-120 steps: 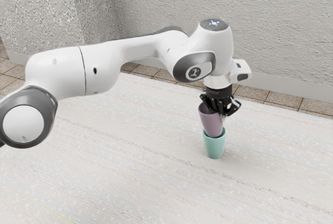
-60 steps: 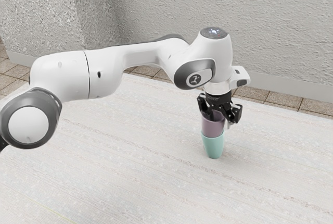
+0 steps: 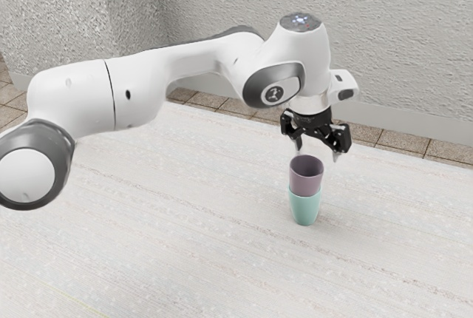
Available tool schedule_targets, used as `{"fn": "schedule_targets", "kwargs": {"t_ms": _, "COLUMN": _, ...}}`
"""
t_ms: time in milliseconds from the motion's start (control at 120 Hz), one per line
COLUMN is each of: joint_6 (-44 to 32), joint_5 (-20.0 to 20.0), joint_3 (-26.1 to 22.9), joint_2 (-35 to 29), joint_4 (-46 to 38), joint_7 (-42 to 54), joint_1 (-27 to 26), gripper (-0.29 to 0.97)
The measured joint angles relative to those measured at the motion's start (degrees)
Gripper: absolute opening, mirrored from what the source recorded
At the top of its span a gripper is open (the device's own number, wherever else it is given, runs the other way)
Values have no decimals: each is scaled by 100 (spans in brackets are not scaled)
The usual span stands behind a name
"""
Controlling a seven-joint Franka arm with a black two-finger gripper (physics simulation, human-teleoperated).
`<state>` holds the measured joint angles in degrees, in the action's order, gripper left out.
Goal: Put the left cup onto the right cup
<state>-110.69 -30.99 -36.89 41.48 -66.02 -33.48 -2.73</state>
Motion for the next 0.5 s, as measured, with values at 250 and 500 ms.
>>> {"fn": "schedule_targets", "kwargs": {"t_ms": 250, "joint_6": 359, "joint_5": 1384, "joint_3": 1258, "joint_2": -1711, "joint_4": -989, "joint_7": 167, "joint_1": 40, "gripper": 67}}
{"fn": "schedule_targets", "kwargs": {"t_ms": 500, "joint_6": 1390, "joint_5": 2396, "joint_3": 2584, "joint_2": -3769, "joint_4": -2128, "joint_7": 703, "joint_1": 682, "gripper": 68}}
